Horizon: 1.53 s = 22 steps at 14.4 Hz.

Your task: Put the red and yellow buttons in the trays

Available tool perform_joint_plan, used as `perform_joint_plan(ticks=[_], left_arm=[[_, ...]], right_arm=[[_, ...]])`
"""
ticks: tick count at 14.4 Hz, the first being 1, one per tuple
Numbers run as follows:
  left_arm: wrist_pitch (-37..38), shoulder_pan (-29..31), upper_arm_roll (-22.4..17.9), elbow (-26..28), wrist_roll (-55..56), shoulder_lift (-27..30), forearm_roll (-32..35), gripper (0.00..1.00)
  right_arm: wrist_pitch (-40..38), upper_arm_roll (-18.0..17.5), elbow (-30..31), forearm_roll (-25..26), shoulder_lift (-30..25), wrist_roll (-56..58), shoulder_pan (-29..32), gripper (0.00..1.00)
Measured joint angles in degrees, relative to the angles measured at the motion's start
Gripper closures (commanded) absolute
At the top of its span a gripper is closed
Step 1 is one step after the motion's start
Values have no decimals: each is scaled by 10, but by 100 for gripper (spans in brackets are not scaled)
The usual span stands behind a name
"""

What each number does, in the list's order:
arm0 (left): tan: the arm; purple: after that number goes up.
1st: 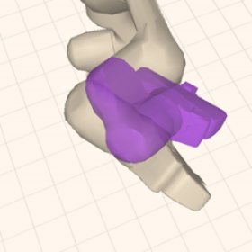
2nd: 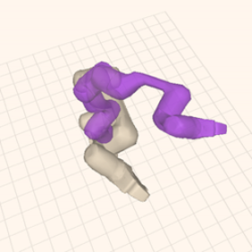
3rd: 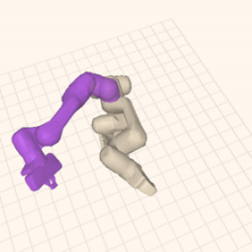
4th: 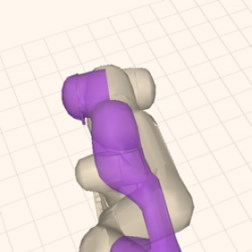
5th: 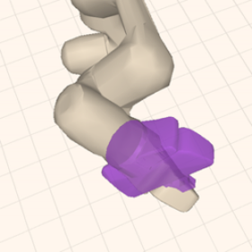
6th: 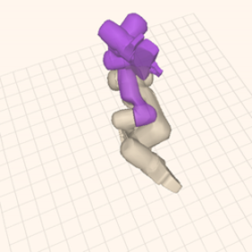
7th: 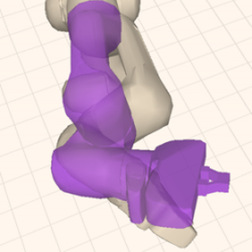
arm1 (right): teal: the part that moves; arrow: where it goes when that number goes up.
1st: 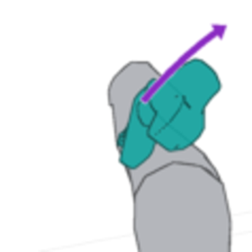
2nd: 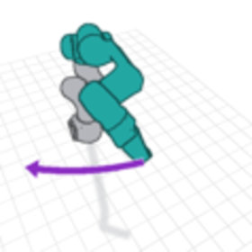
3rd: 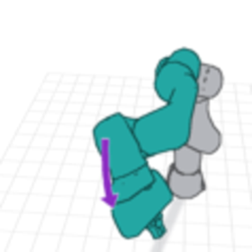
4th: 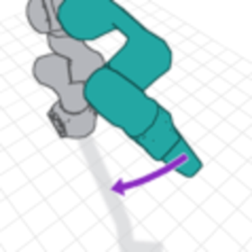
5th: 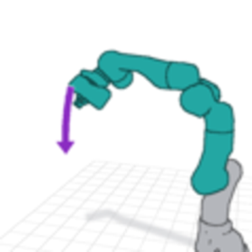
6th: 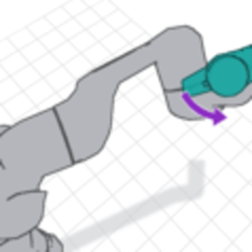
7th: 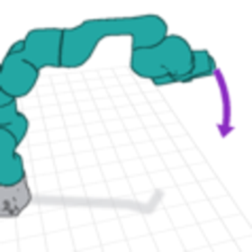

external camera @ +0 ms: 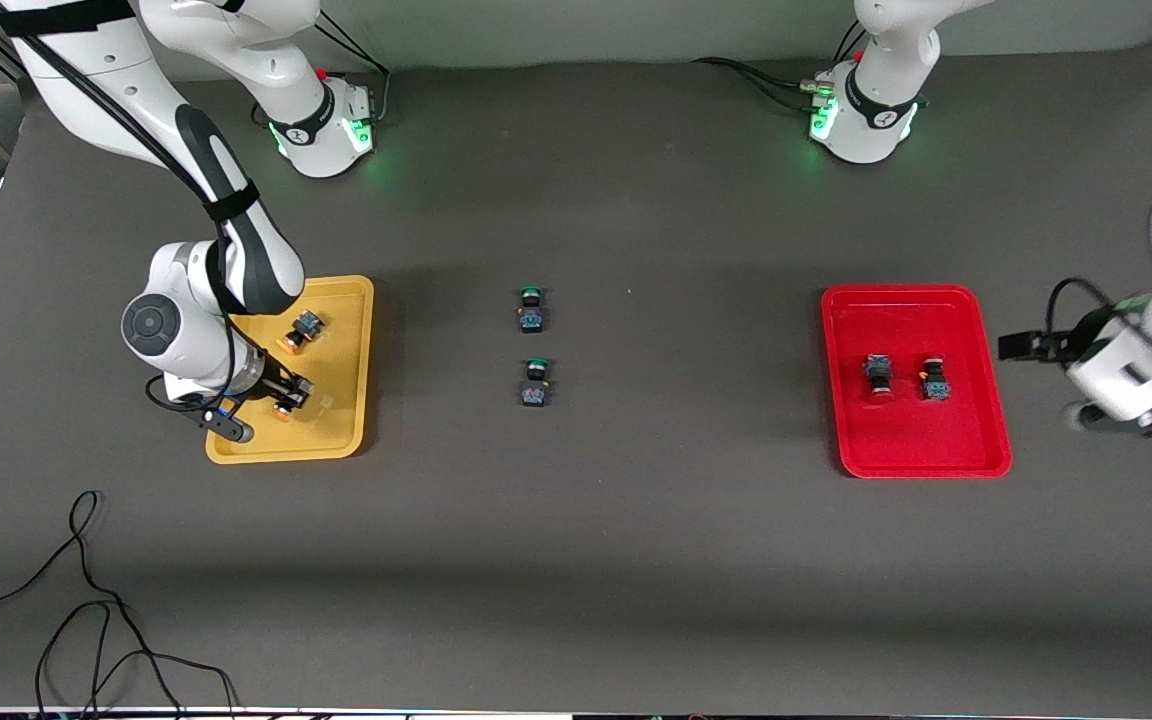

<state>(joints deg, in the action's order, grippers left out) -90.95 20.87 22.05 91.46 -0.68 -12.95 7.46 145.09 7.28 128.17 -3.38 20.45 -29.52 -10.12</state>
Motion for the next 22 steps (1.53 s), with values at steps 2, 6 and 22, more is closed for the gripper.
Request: perform_joint_plan(ticks=[2, 6, 22], left_arm=[[9, 0, 0, -7, -1, 27, -20, 0], [12, -15, -12, -6, -1, 61, -46, 0], [12, -231, -208, 7, -2, 94, -68, 0]], right_arm=[[0, 0, 0, -11, 1, 0, 0, 31], [0, 0, 0, -14, 7, 0, 0, 0], [-242, 29, -51, 24, -302, 105, -1, 0]])
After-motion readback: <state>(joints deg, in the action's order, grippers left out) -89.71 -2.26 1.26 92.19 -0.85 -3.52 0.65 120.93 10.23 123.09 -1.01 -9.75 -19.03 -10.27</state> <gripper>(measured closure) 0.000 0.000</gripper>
